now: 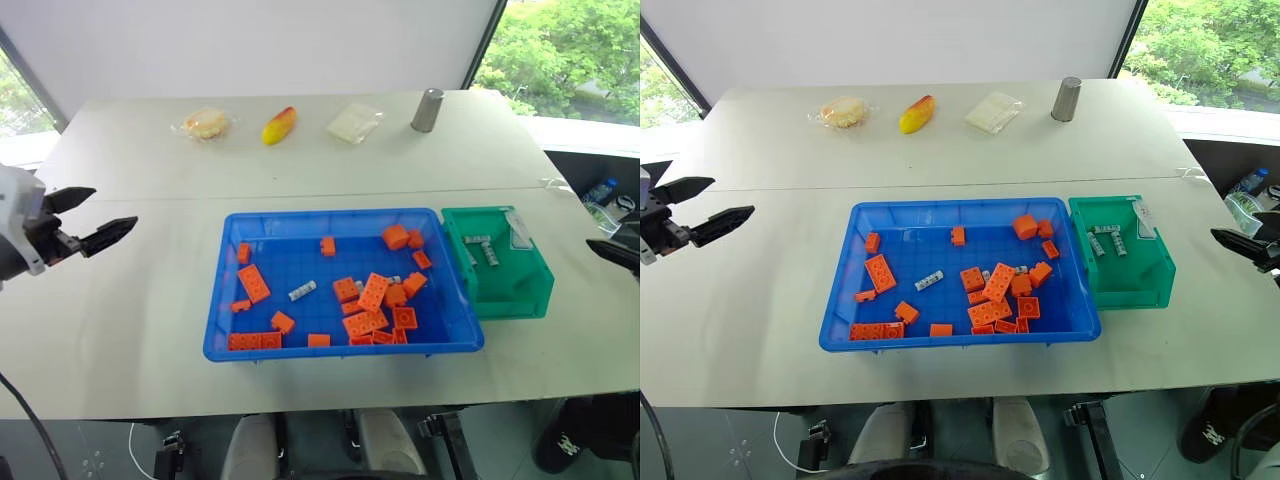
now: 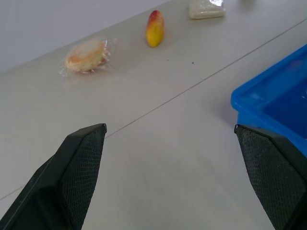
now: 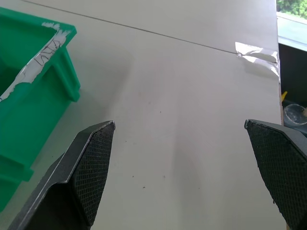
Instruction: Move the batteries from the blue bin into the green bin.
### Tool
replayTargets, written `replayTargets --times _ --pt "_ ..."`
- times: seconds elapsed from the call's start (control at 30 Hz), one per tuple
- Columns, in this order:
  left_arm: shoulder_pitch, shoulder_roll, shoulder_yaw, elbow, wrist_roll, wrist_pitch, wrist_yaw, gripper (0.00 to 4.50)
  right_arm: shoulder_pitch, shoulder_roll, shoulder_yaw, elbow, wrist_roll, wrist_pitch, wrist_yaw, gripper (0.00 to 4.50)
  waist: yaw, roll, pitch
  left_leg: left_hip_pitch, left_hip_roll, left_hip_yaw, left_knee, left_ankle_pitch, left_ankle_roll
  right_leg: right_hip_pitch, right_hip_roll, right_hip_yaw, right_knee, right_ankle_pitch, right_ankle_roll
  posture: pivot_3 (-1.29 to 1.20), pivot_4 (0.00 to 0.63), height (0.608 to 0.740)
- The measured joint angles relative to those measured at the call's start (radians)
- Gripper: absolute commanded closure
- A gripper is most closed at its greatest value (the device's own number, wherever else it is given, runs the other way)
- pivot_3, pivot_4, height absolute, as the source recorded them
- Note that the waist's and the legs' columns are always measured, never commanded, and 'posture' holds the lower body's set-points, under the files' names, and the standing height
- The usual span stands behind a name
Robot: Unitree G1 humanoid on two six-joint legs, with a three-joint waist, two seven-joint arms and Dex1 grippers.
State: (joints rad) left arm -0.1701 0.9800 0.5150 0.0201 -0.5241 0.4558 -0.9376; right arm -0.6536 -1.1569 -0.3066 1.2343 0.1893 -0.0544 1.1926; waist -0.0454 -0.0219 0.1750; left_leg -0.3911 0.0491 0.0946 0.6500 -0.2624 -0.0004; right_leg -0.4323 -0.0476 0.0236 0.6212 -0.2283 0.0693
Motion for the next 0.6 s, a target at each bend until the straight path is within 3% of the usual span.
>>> replayTargets --times 0.6 --pt "-0.002 -0.005 -0.025 -0.003 0.0 0.033 -0.003 0.0 0.014 0.001 -0.017 0.008 0.001 0.006 -0.022 0.03 0.0 0.0 0.0 0.0 0.0 0.0 0.001 0.0 0.0 0.0 0.0 0.0 0.002 0.0 0.0 0.0 0.15 0.74"
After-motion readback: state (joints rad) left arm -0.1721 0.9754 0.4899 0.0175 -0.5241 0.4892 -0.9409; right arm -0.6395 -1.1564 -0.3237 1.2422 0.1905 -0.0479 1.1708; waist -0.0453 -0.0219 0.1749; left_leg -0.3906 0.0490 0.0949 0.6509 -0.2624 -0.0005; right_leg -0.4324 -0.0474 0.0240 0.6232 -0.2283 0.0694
